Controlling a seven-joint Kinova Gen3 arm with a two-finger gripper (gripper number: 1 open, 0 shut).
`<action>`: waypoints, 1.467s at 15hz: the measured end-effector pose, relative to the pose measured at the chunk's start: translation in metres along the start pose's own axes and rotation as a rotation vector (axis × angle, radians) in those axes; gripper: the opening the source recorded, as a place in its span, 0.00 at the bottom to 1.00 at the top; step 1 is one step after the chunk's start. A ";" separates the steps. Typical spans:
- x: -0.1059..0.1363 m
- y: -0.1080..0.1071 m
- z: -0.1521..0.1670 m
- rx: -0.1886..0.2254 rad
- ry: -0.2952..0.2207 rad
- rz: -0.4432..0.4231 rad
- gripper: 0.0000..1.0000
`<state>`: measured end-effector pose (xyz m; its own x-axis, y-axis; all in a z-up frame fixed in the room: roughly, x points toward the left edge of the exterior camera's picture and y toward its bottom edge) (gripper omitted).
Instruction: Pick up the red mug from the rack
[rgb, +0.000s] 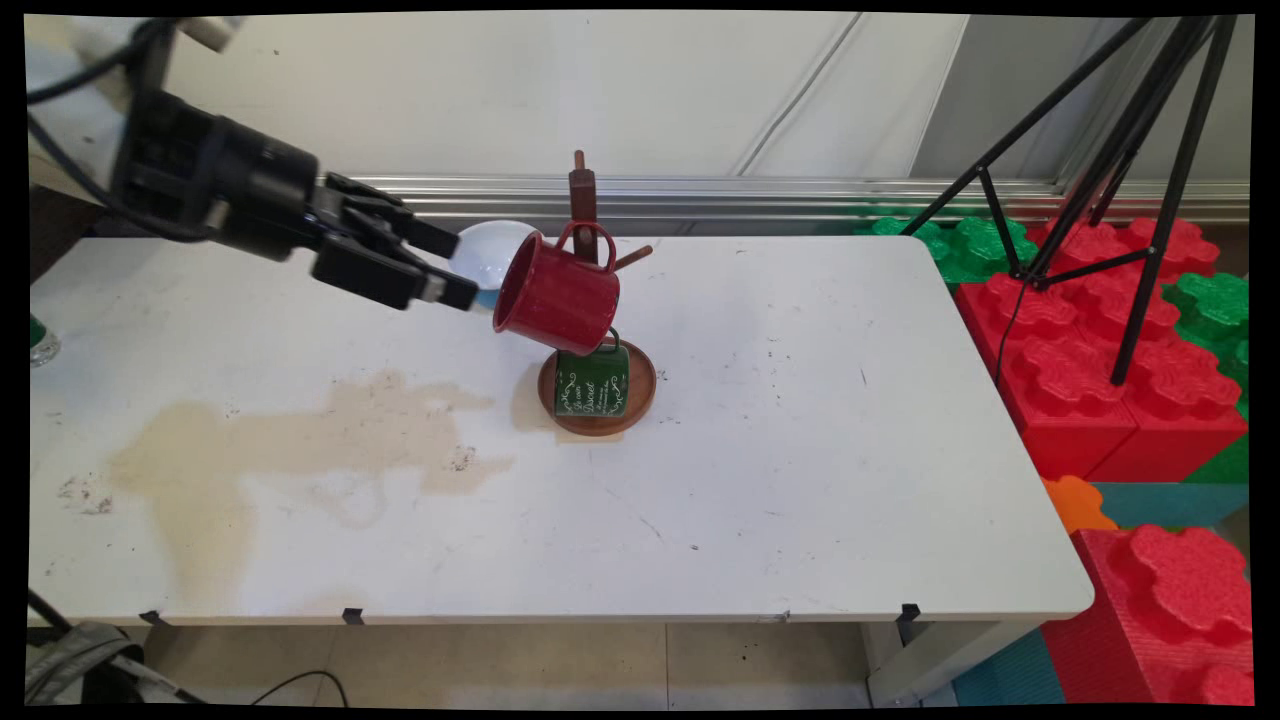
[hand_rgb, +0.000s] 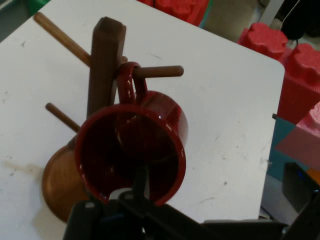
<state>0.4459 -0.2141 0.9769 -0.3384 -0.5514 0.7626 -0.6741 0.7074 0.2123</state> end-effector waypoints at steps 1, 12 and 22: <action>0.000 0.000 0.006 -0.003 0.002 -0.003 1.00; -0.004 -0.003 0.067 -0.005 0.007 -0.054 1.00; -0.006 -0.003 0.096 -0.004 -0.003 -0.057 1.00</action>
<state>0.3867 -0.2552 0.9131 -0.3011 -0.5922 0.7474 -0.6899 0.6764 0.2580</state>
